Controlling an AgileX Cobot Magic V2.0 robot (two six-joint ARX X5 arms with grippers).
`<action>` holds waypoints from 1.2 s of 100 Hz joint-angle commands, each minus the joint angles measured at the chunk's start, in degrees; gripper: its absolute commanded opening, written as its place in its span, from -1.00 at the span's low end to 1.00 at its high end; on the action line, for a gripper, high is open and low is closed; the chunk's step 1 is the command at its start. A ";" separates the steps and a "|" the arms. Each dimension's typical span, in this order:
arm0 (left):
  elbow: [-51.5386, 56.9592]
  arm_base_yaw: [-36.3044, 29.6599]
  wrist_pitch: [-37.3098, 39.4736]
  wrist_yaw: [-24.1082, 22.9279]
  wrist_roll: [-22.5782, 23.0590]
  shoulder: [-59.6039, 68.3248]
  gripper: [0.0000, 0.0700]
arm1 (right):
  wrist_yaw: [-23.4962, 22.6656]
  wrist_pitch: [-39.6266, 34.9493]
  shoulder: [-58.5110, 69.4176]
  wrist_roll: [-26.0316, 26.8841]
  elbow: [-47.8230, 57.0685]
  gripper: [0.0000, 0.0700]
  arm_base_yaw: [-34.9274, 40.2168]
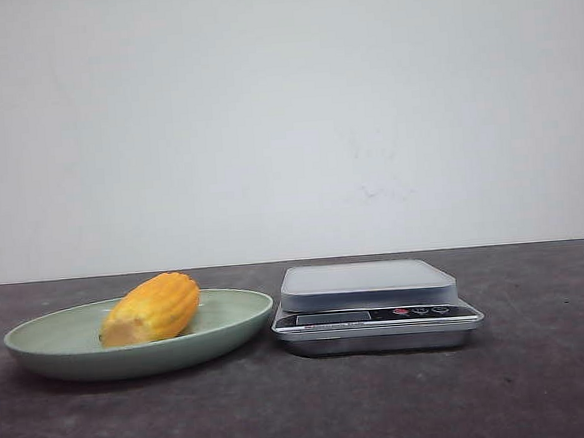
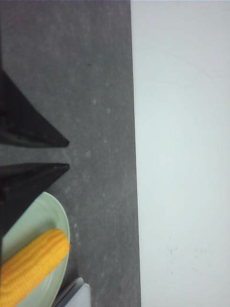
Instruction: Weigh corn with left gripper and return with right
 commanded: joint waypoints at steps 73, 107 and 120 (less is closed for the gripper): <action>-5.97 -0.48 -4.11 -10.62 1.14 -0.15 -0.95 | 0.02 0.61 0.07 -0.24 -0.13 -0.99 0.20; -5.97 -0.48 -4.07 -10.58 0.35 -0.13 -0.95 | 0.02 0.63 0.07 -0.24 -0.13 -0.99 0.20; -5.95 -0.48 -4.07 -10.58 0.35 -0.13 -0.96 | 0.00 0.61 0.07 -0.24 -0.13 -0.99 0.20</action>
